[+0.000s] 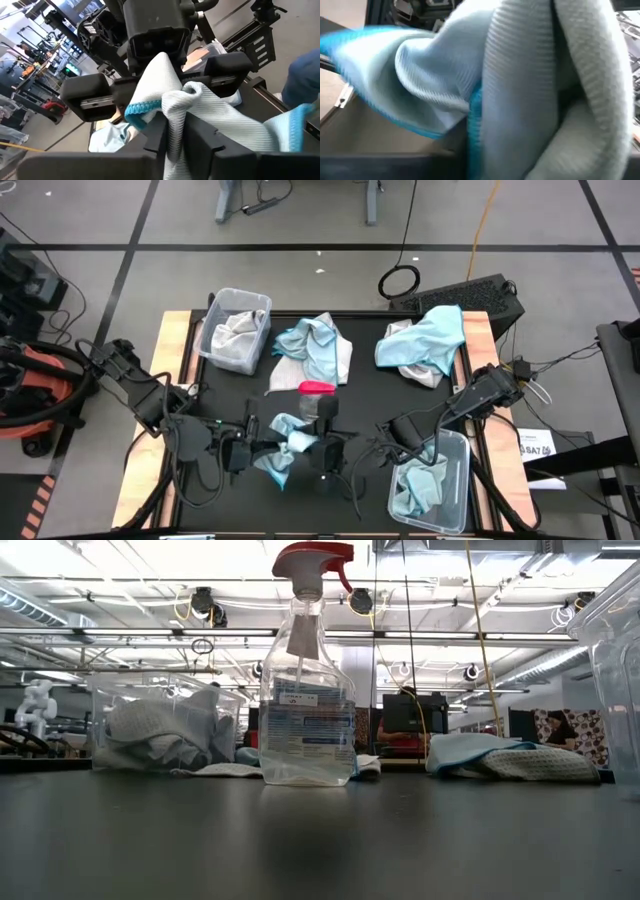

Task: Sort microfiber towel by color & place in baskets
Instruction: Put the bottom left light blue towel into the right transparent bin, then put the left light blue towel into the right transparent bin

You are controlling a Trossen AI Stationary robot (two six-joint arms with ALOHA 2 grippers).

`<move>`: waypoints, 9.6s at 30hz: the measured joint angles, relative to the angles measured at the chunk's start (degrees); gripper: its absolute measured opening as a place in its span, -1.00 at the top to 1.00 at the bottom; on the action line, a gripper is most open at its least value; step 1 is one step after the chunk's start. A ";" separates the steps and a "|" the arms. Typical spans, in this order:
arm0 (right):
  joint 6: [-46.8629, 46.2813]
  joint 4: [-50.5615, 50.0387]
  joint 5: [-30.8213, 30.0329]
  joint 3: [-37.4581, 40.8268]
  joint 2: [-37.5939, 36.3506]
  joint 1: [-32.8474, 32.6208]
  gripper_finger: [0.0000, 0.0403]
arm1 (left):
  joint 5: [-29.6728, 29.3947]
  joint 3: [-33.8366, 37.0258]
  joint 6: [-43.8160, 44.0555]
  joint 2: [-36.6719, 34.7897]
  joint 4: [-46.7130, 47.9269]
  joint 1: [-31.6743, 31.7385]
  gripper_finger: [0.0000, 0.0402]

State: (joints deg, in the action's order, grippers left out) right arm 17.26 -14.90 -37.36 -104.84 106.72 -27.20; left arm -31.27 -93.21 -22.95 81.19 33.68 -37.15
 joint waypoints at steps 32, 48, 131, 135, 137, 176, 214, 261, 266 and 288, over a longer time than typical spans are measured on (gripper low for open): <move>-16.67 -27.53 -7.80 -0.11 -12.64 -10.13 0.97 | -5.22 0.04 18.50 0.02 12.77 -2.10 -0.27; -43.39 -55.66 3.09 -0.11 -17.18 -17.02 0.97 | -3.33 1.26 28.73 0.08 19.84 -2.27 -0.28; -71.19 -33.07 33.31 44.87 -15.91 -22.62 0.45 | -3.23 1.64 28.65 4.13 19.68 -2.25 -0.27; -71.33 -33.09 34.71 44.85 -15.93 -22.58 0.22 | -3.28 1.64 28.64 4.13 19.68 -2.25 -0.27; -71.83 -33.62 34.77 44.38 -15.93 -22.58 0.13 | -3.30 1.64 28.62 4.13 19.68 -2.25 -0.27; -72.30 -52.61 29.64 24.58 -16.00 -22.77 0.46 | -3.28 1.64 28.64 4.09 19.55 -2.25 -0.27; -71.43 -30.11 34.69 43.07 -15.96 -22.69 0.60 | -3.62 1.64 28.60 4.09 19.57 -2.25 -0.27; -68.06 -51.46 22.01 20.59 -15.96 -22.75 0.23 | -1.38 1.57 17.68 3.54 18.23 35.86 -0.27; -68.11 -50.16 20.77 20.59 -15.96 -22.75 0.23 | 7.69 1.56 18.38 3.97 15.74 46.66 -0.20; -67.67 -47.88 14.51 20.57 -15.96 -24.66 0.23 | 31.55 1.62 19.59 18.81 7.51 74.73 -0.01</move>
State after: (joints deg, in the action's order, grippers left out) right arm -50.41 -62.77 -22.85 -84.27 90.76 -51.86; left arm 0.28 -91.59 -3.36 100.00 41.19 37.58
